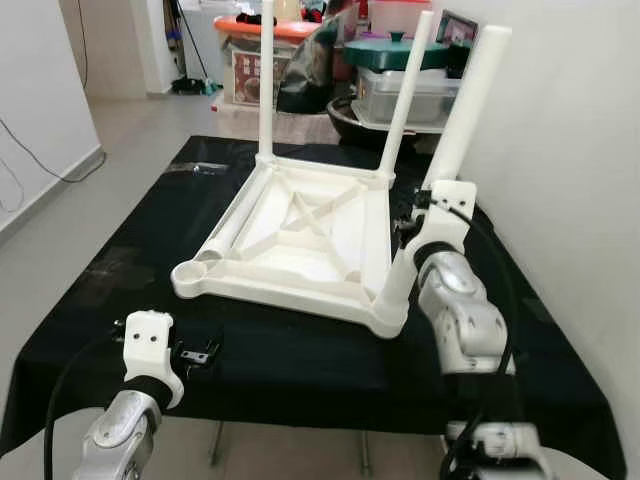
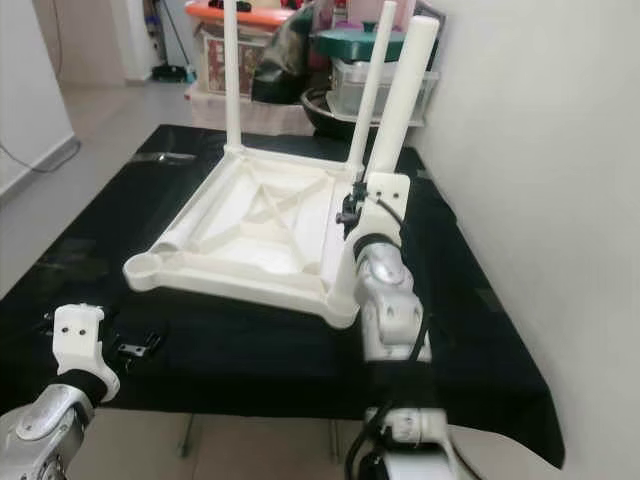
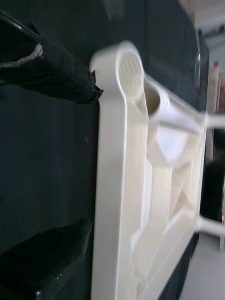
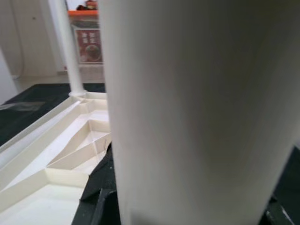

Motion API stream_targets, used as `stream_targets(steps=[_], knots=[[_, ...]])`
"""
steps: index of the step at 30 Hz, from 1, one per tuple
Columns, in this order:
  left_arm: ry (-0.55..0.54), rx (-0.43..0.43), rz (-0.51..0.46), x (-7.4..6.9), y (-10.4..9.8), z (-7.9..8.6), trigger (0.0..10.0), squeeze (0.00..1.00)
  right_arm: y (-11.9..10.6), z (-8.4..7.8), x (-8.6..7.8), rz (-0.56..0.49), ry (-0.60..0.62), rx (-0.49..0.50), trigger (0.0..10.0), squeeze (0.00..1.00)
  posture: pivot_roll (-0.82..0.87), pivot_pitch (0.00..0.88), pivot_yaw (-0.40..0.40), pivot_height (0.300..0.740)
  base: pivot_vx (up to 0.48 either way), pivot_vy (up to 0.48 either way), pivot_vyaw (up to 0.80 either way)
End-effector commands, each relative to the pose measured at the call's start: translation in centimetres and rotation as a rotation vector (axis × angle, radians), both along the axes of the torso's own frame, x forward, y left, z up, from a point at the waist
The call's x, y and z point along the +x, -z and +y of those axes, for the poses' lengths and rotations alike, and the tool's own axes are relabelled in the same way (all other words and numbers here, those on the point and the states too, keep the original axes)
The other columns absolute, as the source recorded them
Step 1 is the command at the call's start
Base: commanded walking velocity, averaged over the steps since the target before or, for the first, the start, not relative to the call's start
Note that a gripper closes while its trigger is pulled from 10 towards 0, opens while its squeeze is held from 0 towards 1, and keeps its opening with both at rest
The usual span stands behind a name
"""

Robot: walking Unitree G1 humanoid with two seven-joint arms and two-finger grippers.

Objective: Building children table

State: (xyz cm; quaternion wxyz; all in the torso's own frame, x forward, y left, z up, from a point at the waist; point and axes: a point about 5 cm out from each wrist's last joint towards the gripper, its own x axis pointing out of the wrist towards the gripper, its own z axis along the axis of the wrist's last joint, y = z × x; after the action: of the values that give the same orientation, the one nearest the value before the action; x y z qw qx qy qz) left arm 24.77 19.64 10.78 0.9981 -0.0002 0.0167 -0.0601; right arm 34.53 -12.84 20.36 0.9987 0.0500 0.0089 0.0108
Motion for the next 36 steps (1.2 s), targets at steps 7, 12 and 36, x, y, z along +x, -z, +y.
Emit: stream_targets(steps=[7, 12, 36], knots=[[0.035, -0.016, -0.003, 0.5, -0.2, -0.6, 10.0, 0.0, -4.1, 4.4, -1.1, -0.171, -0.781, 0.088, 10.0, 0.0, 0.05, 0.0, -0.077, 0.74, 0.0, 0.0, 0.0], [0.03, -0.018, -0.011, 0.6, -0.3, -0.7, 10.0, 0.0, -3.6, 4.9, -2.4, -0.23, -1.161, -0.002, 10.0, 0.0, 0.08, 0.0, -0.095, 0.74, 0.0, 0.0, 0.0], [0.027, -0.012, -0.002, 0.2, -0.3, -0.5, 10.0, 0.0, 5.4, -0.6, -0.6, 0.233, 0.09, 0.003, 10.0, 0.0, 0.07, 0.0, -0.08, 0.74, 0.0, 0.0, 0.0]])
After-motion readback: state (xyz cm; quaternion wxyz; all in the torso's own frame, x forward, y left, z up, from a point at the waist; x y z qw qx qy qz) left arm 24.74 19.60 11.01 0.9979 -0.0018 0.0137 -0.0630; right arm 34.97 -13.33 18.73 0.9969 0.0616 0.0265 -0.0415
